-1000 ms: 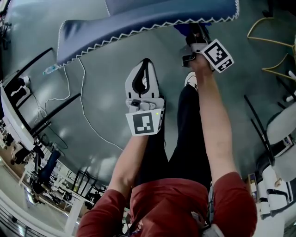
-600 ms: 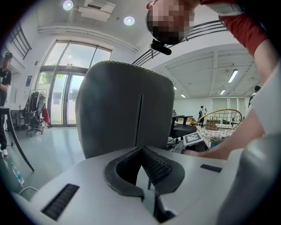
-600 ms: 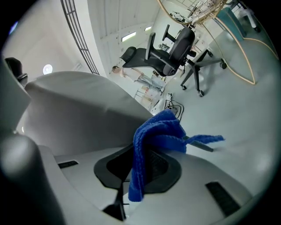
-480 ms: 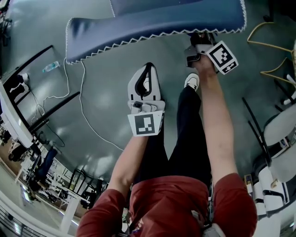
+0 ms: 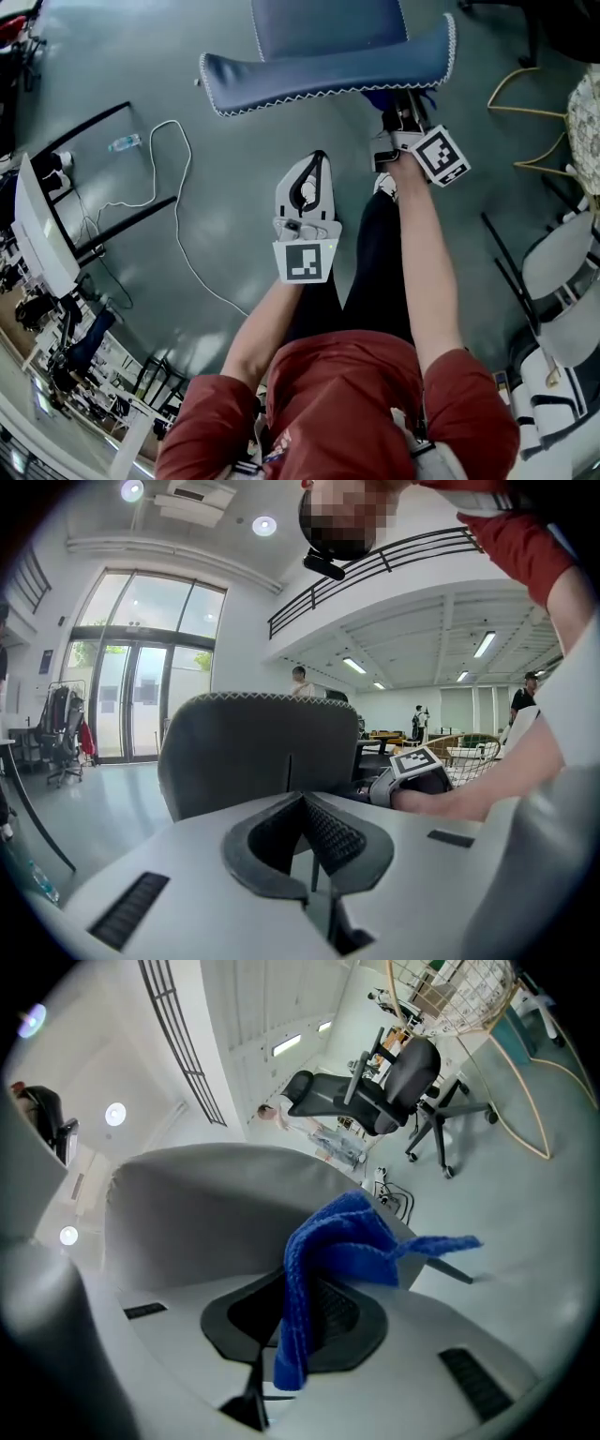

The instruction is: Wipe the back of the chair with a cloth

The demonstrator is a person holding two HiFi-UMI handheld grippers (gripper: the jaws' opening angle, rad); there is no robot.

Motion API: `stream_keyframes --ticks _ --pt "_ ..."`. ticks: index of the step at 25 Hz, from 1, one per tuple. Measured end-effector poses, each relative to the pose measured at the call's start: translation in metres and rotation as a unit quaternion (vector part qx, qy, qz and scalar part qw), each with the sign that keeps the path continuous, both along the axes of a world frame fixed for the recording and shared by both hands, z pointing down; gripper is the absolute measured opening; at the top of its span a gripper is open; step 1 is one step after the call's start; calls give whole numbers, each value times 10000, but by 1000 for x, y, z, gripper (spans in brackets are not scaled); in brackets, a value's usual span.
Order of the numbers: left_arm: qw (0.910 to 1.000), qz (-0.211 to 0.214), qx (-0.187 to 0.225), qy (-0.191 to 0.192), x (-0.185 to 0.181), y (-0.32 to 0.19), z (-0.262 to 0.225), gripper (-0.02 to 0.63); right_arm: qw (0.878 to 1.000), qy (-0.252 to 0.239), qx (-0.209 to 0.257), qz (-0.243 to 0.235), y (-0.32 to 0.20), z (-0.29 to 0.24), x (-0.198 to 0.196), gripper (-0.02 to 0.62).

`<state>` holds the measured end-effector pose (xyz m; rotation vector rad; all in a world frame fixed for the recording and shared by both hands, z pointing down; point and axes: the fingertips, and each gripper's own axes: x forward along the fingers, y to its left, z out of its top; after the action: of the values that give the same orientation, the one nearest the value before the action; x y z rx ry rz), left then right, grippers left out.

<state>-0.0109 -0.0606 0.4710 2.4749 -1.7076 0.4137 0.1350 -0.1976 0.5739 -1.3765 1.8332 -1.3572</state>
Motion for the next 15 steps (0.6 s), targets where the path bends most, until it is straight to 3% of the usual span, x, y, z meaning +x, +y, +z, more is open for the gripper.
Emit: stream_keyframes --ticks 7,11,15 --pt "9990 -226 -343 150 -8 17 -54 13 9998 93 162 -77 20 -80 -2 62" --pt "9966 -716 38 415 -24 12 -90 14 9991 247 184 -307 28 -112 -9 61" --pt "9966 -725 70 394 -35 18 -115 14 9983 357 265 -382 38 -145 -14 61"
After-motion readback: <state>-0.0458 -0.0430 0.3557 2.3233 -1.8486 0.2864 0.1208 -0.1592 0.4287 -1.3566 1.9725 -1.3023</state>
